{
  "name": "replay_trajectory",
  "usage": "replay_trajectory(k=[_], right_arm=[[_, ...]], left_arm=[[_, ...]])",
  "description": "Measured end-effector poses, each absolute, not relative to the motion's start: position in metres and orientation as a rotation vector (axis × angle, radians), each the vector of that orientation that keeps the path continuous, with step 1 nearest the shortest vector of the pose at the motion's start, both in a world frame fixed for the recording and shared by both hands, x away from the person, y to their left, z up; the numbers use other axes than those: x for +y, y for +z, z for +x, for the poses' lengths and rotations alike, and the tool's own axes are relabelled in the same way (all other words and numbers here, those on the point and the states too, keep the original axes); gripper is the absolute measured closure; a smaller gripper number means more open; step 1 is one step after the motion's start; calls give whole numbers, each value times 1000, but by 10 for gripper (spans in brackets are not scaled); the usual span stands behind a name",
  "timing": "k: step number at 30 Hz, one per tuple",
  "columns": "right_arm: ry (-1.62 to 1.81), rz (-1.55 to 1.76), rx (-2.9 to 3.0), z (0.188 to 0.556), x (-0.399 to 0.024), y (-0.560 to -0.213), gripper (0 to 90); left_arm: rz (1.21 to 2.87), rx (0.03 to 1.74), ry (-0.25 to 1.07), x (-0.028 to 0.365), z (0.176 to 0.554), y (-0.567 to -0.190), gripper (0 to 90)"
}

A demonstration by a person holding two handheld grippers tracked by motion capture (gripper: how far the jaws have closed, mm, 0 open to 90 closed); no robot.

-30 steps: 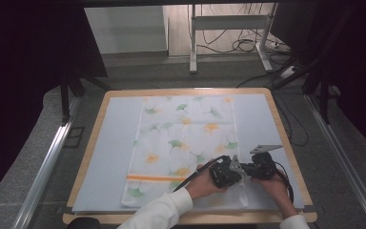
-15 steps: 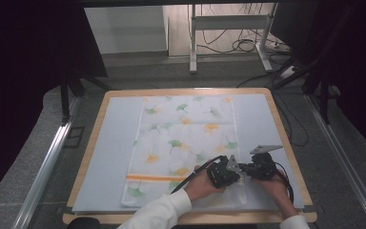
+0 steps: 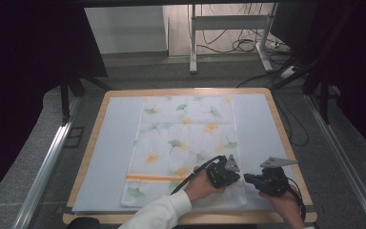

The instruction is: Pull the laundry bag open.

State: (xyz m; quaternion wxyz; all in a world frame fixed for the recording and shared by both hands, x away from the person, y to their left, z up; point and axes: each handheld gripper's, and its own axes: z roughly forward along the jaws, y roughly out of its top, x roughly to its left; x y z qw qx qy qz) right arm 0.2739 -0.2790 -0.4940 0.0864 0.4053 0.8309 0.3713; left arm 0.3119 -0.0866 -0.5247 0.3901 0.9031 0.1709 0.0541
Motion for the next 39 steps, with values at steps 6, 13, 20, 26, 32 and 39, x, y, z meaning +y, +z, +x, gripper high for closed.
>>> replay_trajectory(k=[6, 13, 20, 26, 32, 39], right_arm=[[1097, 1176, 2544, 263, -267, -499, 894], [978, 1229, 2582, 274, -264, -515, 896], [995, 1298, 2568, 274, -266, -516, 899], [1007, 1303, 2567, 274, -267, -516, 900], [1010, 1298, 2570, 274, -267, -516, 900], [1016, 1295, 2574, 274, -268, -517, 900]], left_arm=[[2306, 419, 143, -87, 313, -525, 900], [2309, 425, 156, -87, 311, -524, 900], [2324, 429, 173, -86, 309, -523, 900], [2315, 459, 164, -79, 311, -524, 900], [2310, 468, 163, -76, 310, -524, 900], [2311, 478, 164, -68, 309, -524, 900]])
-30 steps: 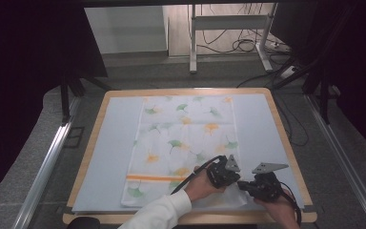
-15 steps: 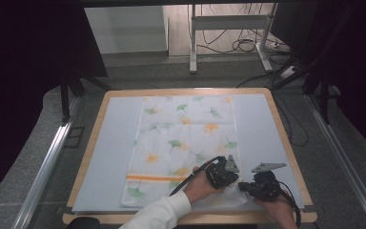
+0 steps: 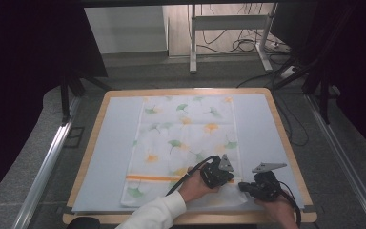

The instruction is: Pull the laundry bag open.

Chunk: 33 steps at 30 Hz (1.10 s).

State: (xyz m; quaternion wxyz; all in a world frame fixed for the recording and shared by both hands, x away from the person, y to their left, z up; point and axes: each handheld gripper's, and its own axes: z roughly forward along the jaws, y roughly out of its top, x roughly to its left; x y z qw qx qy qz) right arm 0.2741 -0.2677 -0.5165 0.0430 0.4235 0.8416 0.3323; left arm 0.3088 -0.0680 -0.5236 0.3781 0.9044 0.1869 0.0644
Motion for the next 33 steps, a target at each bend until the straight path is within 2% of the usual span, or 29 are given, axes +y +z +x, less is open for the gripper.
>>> replay_trajectory(k=[25, 33], right_arm=[[1008, 1266, 2588, 274, -269, -516, 900], [1008, 1264, 2590, 274, -269, -516, 900]], left_arm=[[2338, 458, 202, -56, 305, -522, 900], [2342, 491, 199, -39, 308, -524, 900]])
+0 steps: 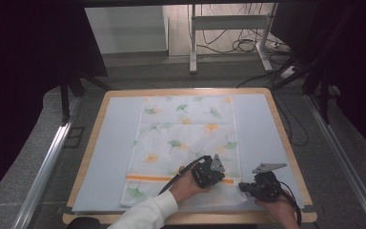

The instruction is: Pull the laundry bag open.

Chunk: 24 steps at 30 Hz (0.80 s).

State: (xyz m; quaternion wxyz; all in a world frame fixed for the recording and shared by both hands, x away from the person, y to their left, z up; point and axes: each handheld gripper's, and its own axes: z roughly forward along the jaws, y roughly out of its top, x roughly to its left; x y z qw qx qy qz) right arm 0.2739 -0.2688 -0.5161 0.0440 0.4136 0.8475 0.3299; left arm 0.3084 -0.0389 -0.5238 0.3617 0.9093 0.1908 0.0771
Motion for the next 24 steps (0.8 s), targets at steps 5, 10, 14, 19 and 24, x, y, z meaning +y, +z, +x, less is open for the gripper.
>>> replay_trajectory(k=[5, 10, 14, 19, 24], right_arm=[[1008, 1263, 2592, 274, -269, -516, 900], [1007, 1262, 2590, 274, -269, -516, 900], [1011, 1261, 2591, 274, -269, -516, 900], [1010, 1258, 2592, 274, -269, -516, 900], [1008, 1252, 2595, 274, -269, -516, 900]], left_arm=[[2346, 508, 206, -28, 309, -524, 900], [2350, 520, 206, -23, 308, -523, 900], [2352, 523, 207, -20, 307, -523, 900], [2355, 530, 215, -13, 306, -523, 900], [2346, 560, 209, -1, 305, -524, 900]])
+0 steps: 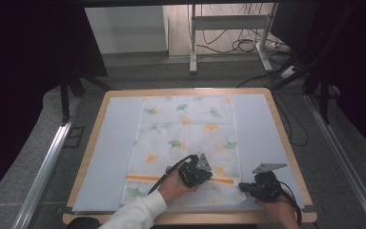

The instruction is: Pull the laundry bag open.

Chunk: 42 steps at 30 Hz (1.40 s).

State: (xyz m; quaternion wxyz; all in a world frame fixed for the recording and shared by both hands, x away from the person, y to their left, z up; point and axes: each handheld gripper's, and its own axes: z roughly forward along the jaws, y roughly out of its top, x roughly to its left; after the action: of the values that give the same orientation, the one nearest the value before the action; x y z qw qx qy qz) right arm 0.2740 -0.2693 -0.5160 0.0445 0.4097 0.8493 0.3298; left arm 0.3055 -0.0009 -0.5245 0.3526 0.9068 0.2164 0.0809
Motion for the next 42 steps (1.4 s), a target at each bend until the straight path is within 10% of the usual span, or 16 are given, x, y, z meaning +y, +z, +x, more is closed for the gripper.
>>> replay_trajectory(k=[42], right_arm=[[1012, 1244, 2601, 274, -270, -516, 900]], left_arm=[[2324, 656, 205, 40, 300, -526, 900]])
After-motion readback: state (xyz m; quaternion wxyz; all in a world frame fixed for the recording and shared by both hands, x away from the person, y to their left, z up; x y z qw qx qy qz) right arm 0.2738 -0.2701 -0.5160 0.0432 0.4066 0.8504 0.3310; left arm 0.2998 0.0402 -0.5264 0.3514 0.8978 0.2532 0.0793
